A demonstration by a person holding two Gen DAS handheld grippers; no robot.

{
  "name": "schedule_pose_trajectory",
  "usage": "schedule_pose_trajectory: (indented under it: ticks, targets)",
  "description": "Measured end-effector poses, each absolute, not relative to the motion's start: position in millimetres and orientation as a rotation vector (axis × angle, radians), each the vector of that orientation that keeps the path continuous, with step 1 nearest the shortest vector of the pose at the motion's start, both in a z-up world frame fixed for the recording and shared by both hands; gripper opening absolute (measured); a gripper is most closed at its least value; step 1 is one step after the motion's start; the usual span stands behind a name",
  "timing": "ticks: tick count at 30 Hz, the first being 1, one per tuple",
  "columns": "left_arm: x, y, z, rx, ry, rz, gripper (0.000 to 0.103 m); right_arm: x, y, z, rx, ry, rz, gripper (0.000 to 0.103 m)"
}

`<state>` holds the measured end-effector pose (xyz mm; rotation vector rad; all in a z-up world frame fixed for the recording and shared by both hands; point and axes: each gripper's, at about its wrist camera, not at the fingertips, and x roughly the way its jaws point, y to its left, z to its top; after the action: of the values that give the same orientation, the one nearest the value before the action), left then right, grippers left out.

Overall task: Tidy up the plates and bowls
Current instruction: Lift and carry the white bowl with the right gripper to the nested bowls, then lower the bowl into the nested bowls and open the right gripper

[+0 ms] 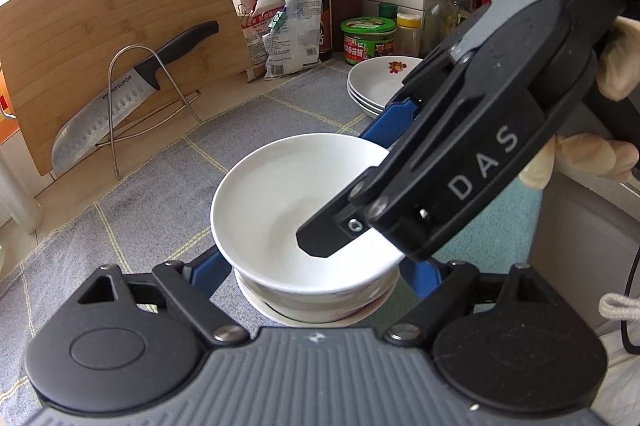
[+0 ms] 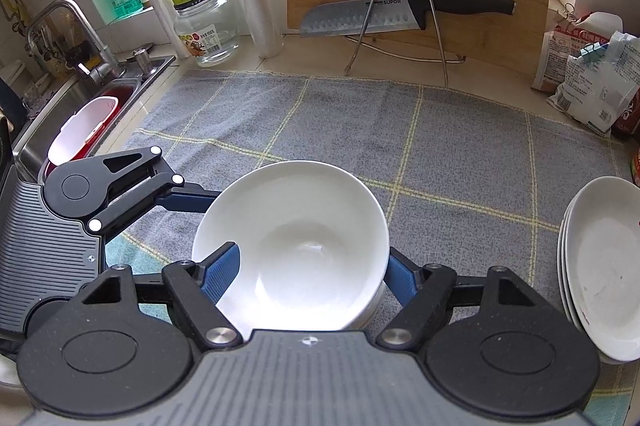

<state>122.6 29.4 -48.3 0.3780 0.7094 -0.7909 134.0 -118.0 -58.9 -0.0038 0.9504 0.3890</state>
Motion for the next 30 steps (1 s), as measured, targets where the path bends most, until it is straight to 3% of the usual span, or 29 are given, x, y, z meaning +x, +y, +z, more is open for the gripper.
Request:
schedule_pose_trajectory:
  ticks: [20, 26, 30]
  targets:
    - [127, 26, -52, 0.388, 0.727, -0.796, 0.090, 138, -118, -67, 0.002, 0.970, 0.382, 0.082]
    - [127, 26, -53, 0.388, 0.724, -0.797, 0.091, 137, -117, -68, 0.010, 0.969, 0.388, 0.085]
    - [127, 27, -53, 0.390, 0.723, -0.802, 0.091, 138, -117, -71, 0.020, 0.978, 0.392, 0.093]
